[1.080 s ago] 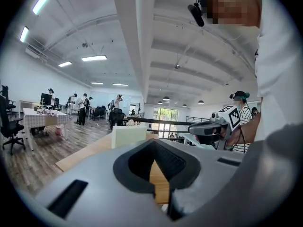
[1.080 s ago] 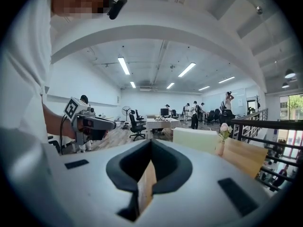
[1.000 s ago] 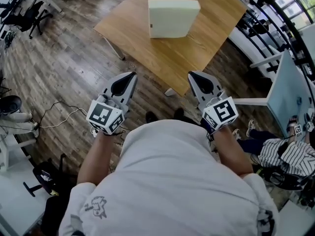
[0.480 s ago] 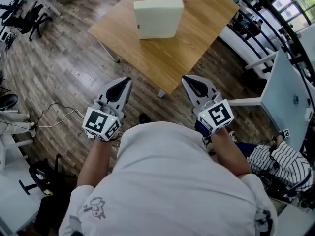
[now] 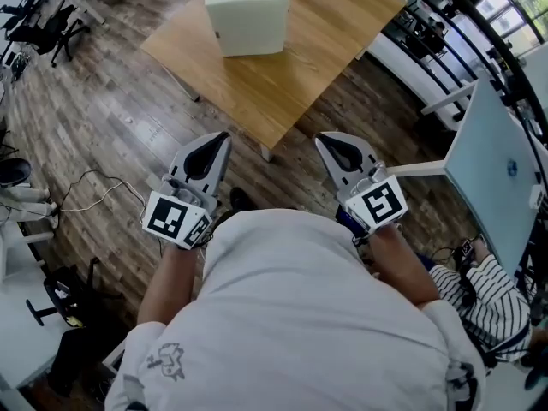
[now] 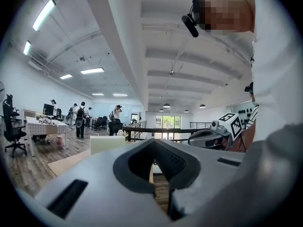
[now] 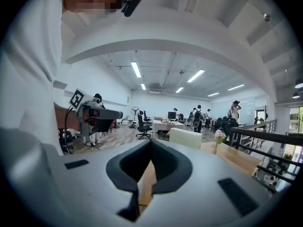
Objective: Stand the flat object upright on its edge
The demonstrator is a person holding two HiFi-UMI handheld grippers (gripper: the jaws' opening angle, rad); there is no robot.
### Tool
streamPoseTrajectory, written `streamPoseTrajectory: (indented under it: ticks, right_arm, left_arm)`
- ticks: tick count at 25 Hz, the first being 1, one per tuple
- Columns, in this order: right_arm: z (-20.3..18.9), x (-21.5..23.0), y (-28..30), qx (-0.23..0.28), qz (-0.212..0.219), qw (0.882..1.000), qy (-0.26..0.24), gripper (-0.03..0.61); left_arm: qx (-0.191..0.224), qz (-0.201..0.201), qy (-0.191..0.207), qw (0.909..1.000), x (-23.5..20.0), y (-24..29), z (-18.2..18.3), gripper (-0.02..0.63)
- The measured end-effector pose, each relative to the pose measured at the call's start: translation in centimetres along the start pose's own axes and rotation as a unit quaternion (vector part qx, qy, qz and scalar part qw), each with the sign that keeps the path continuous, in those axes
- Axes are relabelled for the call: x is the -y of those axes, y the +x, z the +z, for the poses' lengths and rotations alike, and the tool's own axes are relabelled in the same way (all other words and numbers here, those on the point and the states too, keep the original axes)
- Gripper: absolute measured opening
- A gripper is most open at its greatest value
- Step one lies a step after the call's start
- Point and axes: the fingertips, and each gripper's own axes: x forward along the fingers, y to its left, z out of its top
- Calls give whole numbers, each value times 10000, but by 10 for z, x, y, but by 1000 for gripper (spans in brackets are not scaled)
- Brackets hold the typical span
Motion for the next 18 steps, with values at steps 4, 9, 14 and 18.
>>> streamPoseTrajectory:
  ticks: [4, 9, 14, 18]
  right_arm:
    - [-9, -1, -29, -42, 15, 10000, -1, 5]
    - [-18, -8, -54, 14, 11, 10000, 37, 5]
    - [-18, -12, -75, 168, -177, 9997, 55, 5]
    - [-21, -16, -83, 189, -175, 9996, 139, 5]
  left_arm:
    - [24, 54, -31, 10000, 29, -2, -7, 6]
    - [0, 106, -89, 9999, 56, -7, -16, 6]
    - [57, 386, -75, 9992, 67, -17, -20, 6]
    - [10, 483, -132, 9987, 72, -21, -27, 6]
